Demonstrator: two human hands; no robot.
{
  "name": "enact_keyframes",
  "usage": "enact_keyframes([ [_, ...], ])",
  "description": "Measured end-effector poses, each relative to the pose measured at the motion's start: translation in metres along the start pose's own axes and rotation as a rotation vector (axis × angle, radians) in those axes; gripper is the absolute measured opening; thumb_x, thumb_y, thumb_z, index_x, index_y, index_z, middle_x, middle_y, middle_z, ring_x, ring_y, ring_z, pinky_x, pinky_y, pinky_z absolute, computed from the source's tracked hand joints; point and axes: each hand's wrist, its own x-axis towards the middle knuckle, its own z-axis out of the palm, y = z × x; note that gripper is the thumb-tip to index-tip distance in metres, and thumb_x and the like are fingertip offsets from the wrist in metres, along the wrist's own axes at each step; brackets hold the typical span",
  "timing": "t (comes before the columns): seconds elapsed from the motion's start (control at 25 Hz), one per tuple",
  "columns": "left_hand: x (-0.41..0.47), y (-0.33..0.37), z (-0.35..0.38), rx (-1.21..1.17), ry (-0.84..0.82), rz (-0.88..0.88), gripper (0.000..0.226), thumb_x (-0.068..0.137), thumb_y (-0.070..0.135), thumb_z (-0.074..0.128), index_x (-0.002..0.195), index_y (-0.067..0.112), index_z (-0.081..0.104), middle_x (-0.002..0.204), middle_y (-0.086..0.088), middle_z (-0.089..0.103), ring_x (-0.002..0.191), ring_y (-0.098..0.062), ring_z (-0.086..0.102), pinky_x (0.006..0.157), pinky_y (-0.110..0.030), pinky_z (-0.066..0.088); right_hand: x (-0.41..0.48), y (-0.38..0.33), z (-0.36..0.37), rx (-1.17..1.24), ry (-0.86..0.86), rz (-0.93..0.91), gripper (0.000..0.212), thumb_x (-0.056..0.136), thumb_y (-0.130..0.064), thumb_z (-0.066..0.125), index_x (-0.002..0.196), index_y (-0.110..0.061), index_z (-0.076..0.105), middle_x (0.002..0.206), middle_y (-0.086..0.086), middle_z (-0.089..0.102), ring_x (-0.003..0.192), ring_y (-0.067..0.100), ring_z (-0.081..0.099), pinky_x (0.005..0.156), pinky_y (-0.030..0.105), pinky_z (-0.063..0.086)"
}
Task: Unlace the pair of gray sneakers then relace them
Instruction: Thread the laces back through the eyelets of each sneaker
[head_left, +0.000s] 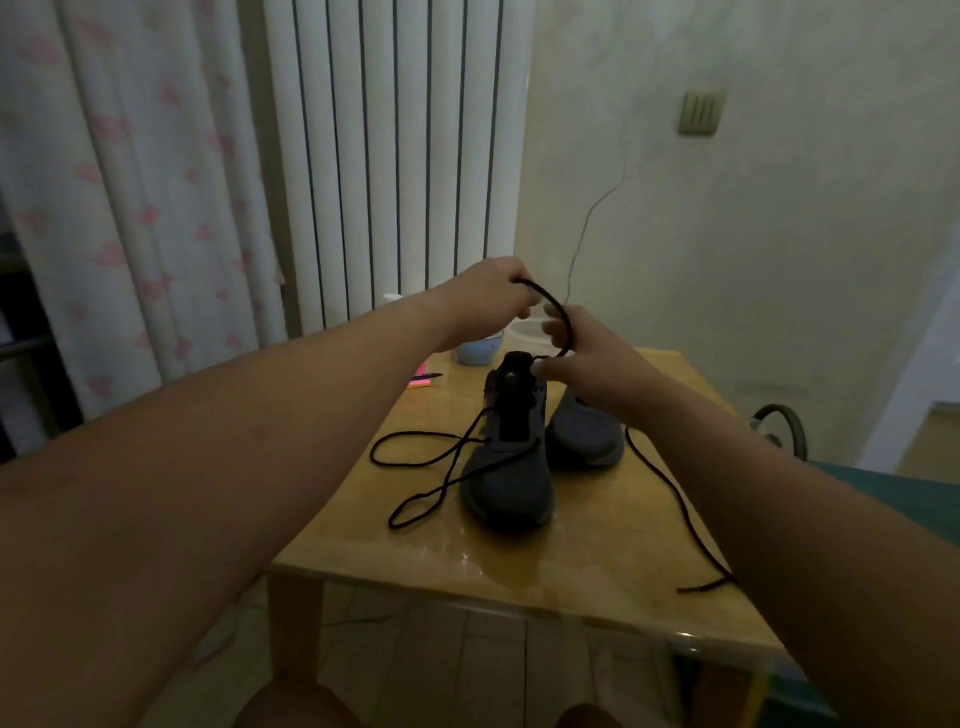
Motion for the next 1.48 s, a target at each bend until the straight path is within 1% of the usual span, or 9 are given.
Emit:
enact_keyframes([
  [0.16, -0.012, -0.007, -0.011, 0.126, 0.017, 0.002, 0.026, 0.099, 0.032, 0.066, 0.119, 0.016, 0.059, 0.11, -0.005, 0.062, 0.095, -0.019, 0.059, 0.077, -0.035, 0.05, 0.019, -0.027, -0.006, 0.169, -0.141, 0.02, 0.028, 0.096, -0.011, 0.069, 0.124, -0.009, 0.062, 0.093, 0.011, 0.07, 0.08, 0.02, 0.071, 0.075, 0.036, 0.059],
  [0.24, -0.023, -0.015, -0.025, 0.125, -0.046, -0.046, 0.036, 0.098, 0.026, 0.066, 0.131, 0.019, 0.056, 0.114, -0.002, 0.06, 0.097, -0.014, 0.058, 0.075, -0.03, 0.046, 0.016, -0.027, -0.013, 0.219, -0.189, 0.098, 0.02, 0.102, -0.011, 0.06, 0.118, 0.0, 0.064, 0.068, 0.004, 0.051, 0.055, 0.017, 0.052, 0.057, 0.03, 0.051],
  [0.36, -0.035, -0.019, -0.037, -0.064, -0.087, -0.116, 0.04, 0.1, 0.026, 0.053, 0.139, 0.016, 0.052, 0.115, 0.0, 0.058, 0.095, -0.014, 0.053, 0.075, -0.029, 0.041, 0.006, -0.028, -0.017, 0.207, -0.382, 0.224, 0.028, 0.103, -0.012, 0.057, 0.128, 0.0, 0.059, 0.082, 0.007, 0.059, 0.063, 0.016, 0.057, 0.057, 0.027, 0.054],
  [0.52, -0.032, -0.015, -0.011, -0.286, 0.011, -0.103, 0.043, 0.103, 0.04, 0.041, 0.132, 0.013, 0.056, 0.131, -0.015, 0.06, 0.104, -0.027, 0.054, 0.089, -0.042, 0.047, 0.02, -0.036, 0.015, 0.446, -0.315, 0.176, 0.031, 0.102, -0.017, 0.062, 0.133, -0.016, 0.057, 0.125, 0.009, 0.07, 0.113, 0.021, 0.07, 0.098, 0.039, 0.057],
  [0.76, -0.024, -0.041, 0.014, -0.406, 0.068, -0.124, 0.044, 0.107, 0.043, 0.041, 0.136, 0.015, 0.057, 0.129, -0.004, 0.059, 0.109, -0.02, 0.056, 0.085, -0.037, 0.043, 0.038, -0.003, 0.034, 0.576, -0.301, 0.317, 0.022, 0.104, -0.018, 0.055, 0.123, -0.008, 0.064, 0.071, -0.001, 0.053, 0.052, 0.007, 0.041, 0.045, 0.02, 0.037],
  [1.04, -0.014, -0.053, 0.041, -0.673, 0.152, -0.167, 0.051, 0.095, 0.04, 0.05, 0.131, 0.006, 0.063, 0.131, -0.018, 0.06, 0.098, -0.022, 0.05, 0.075, -0.035, 0.043, 0.037, 0.017, 0.049, 0.655, -0.366, 0.34, 0.03, 0.105, -0.023, 0.056, 0.131, -0.01, 0.062, 0.108, 0.008, 0.077, 0.098, 0.018, 0.075, 0.089, 0.038, 0.059],
  [1.2, -0.005, -0.056, 0.034, -0.634, 0.157, -0.118, 0.042, 0.104, 0.036, 0.044, 0.134, 0.012, 0.06, 0.135, -0.012, 0.06, 0.108, -0.02, 0.054, 0.082, -0.036, 0.045, 0.043, 0.013, 0.04, 0.66, -0.365, 0.399, 0.017, 0.106, -0.021, 0.055, 0.113, -0.008, 0.064, 0.073, 0.0, 0.052, 0.055, 0.006, 0.039, 0.044, 0.017, 0.038],
  [1.28, -0.008, -0.088, 0.034, -0.488, 0.153, -0.171, 0.038, 0.108, 0.032, 0.043, 0.14, 0.016, 0.056, 0.136, -0.008, 0.059, 0.119, -0.021, 0.055, 0.089, -0.036, 0.046, 0.047, 0.022, 0.031, 0.663, -0.215, 0.394, 0.016, 0.107, -0.024, 0.052, 0.102, -0.012, 0.062, 0.066, -0.004, 0.045, 0.049, 0.006, 0.031, 0.037, 0.016, 0.026],
  [1.48, -0.046, -0.205, 0.035, 0.761, -0.066, -0.523, 0.035, 0.102, 0.04, 0.059, 0.131, 0.022, 0.056, 0.131, -0.006, 0.056, 0.12, -0.028, 0.055, 0.101, -0.048, 0.05, 0.047, 0.057, 0.015, 0.662, 0.045, 0.42, 0.02, 0.109, -0.026, 0.051, 0.095, -0.014, 0.059, 0.062, -0.004, 0.042, 0.043, 0.006, 0.03, 0.034, 0.019, 0.025],
])
